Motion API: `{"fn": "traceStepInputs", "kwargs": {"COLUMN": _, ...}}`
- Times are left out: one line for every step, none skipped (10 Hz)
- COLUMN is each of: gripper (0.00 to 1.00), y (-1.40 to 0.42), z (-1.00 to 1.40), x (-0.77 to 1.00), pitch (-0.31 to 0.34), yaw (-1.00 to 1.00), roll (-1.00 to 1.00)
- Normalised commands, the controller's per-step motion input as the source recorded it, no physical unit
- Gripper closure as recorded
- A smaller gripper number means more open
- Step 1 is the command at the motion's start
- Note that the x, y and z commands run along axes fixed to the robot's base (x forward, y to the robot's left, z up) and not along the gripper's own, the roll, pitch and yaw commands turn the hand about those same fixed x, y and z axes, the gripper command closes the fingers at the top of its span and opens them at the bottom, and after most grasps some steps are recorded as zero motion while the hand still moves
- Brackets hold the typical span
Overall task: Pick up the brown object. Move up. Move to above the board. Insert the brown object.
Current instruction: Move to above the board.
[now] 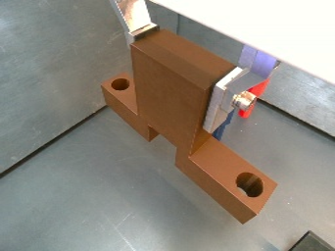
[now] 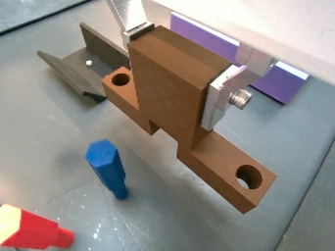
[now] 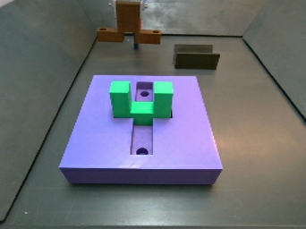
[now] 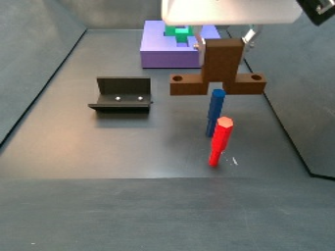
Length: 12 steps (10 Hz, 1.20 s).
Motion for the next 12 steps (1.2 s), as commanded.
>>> {"fn": "traceStepInputs", "kwargs": {"gripper": 1.0, "y": 0.0, "z": 1.4, "x": 0.0, "pitch": 0.008, "yaw": 0.0, "roll": 0.0}}
{"fn": "traceStepInputs", "kwargs": {"gripper": 1.0, "y": 0.0, "z": 1.4, "x": -0.03, "pitch": 0.027, "yaw": 0.0, "roll": 0.03}}
{"fn": "traceStepInputs", "kwargs": {"gripper": 1.0, "y": 0.0, "z": 1.4, "x": 0.07, "pitch": 0.037, "yaw": 0.0, "roll": 0.0}}
{"fn": "traceStepInputs", "kwargs": {"gripper": 1.0, "y": 0.0, "z": 0.85, "x": 0.04, "pitch": 0.073, "yaw": -0.01, "roll": 0.0}}
{"fn": "traceStepInputs", "kwargs": {"gripper": 1.0, "y": 0.0, "z": 0.29, "x": 0.01, "pitch": 0.044, "yaw": 0.0, "roll": 0.01}}
{"fn": "traceStepInputs", "kwargs": {"gripper": 1.0, "y": -1.4, "z": 0.2, "x": 0.29, "pitch": 0.148, "yaw": -0.05, "roll": 0.09}}
{"fn": "traceStepInputs", "kwargs": {"gripper": 1.0, "y": -1.4, "z": 0.17, "x": 0.28, "pitch": 0.156, "yaw": -0.03, "roll": 0.12}}
{"fn": "traceStepInputs", "kwargs": {"gripper": 1.0, "y": -1.4, "z": 0.17, "x": 0.29, "pitch": 0.161, "yaw": -0.01, "roll": 0.13}}
{"fn": "traceStepInputs", "kwargs": {"gripper": 1.0, "y": -1.4, "z": 0.18, "x": 0.31, "pitch": 0.163, "yaw": -0.01, "roll": 0.02}}
{"fn": "traceStepInputs", "kwargs": {"gripper": 1.0, "y": -1.4, "z": 0.18, "x": 0.32, "pitch": 0.157, "yaw": 0.0, "roll": 0.0}}
{"fn": "traceStepInputs", "kwargs": {"gripper": 1.0, "y": -1.4, "z": 0.18, "x": 0.33, "pitch": 0.162, "yaw": 0.01, "roll": 0.04}}
{"fn": "traceStepInputs", "kwargs": {"gripper": 1.0, "y": -1.4, "z": 0.19, "x": 0.35, "pitch": 0.157, "yaw": 0.01, "roll": 0.0}}
